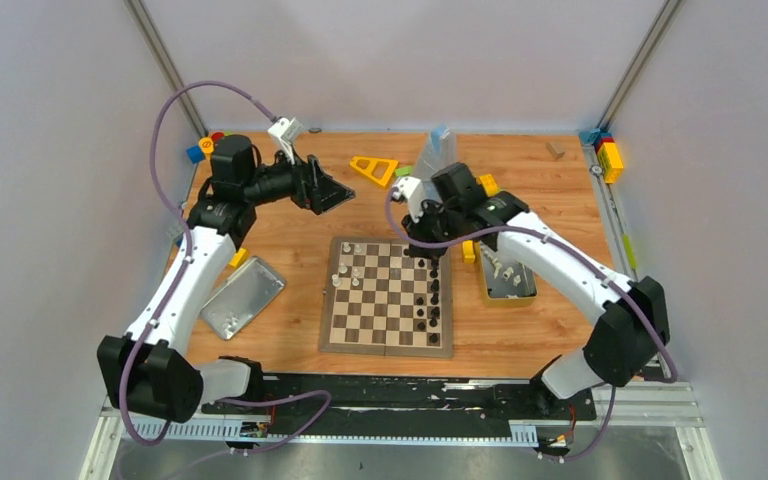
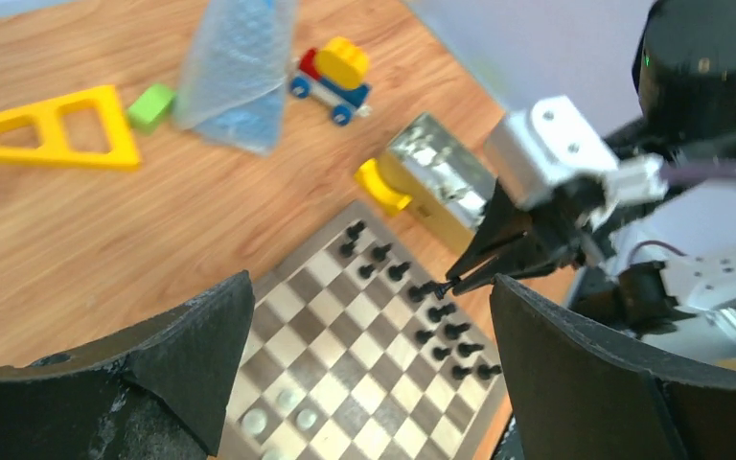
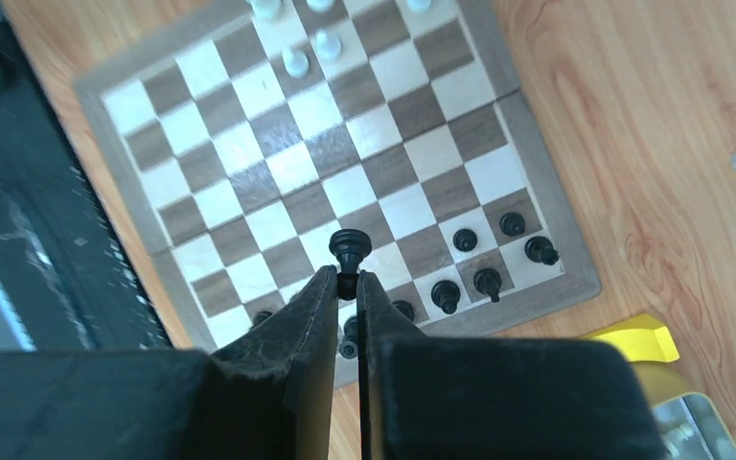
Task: Set up the chess pieces on the board
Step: Place the chess piece on the chessboard.
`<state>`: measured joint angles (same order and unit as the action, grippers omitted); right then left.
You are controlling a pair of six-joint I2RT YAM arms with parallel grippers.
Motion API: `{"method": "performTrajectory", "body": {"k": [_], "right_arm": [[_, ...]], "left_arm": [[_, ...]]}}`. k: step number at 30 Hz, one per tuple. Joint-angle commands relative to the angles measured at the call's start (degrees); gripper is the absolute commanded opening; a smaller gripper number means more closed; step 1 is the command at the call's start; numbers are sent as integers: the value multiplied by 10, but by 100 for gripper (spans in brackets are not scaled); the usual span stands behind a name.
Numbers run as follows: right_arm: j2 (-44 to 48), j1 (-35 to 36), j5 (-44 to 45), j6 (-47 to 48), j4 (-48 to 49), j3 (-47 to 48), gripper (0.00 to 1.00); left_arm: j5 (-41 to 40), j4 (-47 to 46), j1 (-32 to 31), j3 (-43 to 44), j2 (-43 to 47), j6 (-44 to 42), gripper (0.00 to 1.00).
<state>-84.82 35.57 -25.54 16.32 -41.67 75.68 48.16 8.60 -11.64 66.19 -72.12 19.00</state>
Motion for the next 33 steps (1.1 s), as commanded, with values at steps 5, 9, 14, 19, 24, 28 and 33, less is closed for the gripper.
{"method": "performTrajectory", "body": {"k": [5, 9, 14, 19, 24, 28, 33], "right_arm": [[-119, 82, 228, 52, -81, 56, 1], [-177, 100, 255, 55, -109, 85, 1], [-217, 108, 295, 57, -131, 114, 0], [-238, 110, 308, 62, -154, 135, 0], [-256, 111, 314, 67, -174, 148, 0], [-267, 111, 314, 71, -183, 150, 0], [-275, 111, 312, 72, -186, 151, 0]], "left_arm": [[-117, 211, 14, 38, 58, -156, 100], [-140, 236, 14, 36, 75, -179, 100], [-164, 260, 14, 39, 84, -204, 100], [-179, 271, 14, 41, 88, -213, 100], [-185, 270, 15, 43, 90, -213, 100], [-187, 272, 15, 43, 90, -213, 100], [-185, 271, 15, 42, 91, -212, 100]]}}
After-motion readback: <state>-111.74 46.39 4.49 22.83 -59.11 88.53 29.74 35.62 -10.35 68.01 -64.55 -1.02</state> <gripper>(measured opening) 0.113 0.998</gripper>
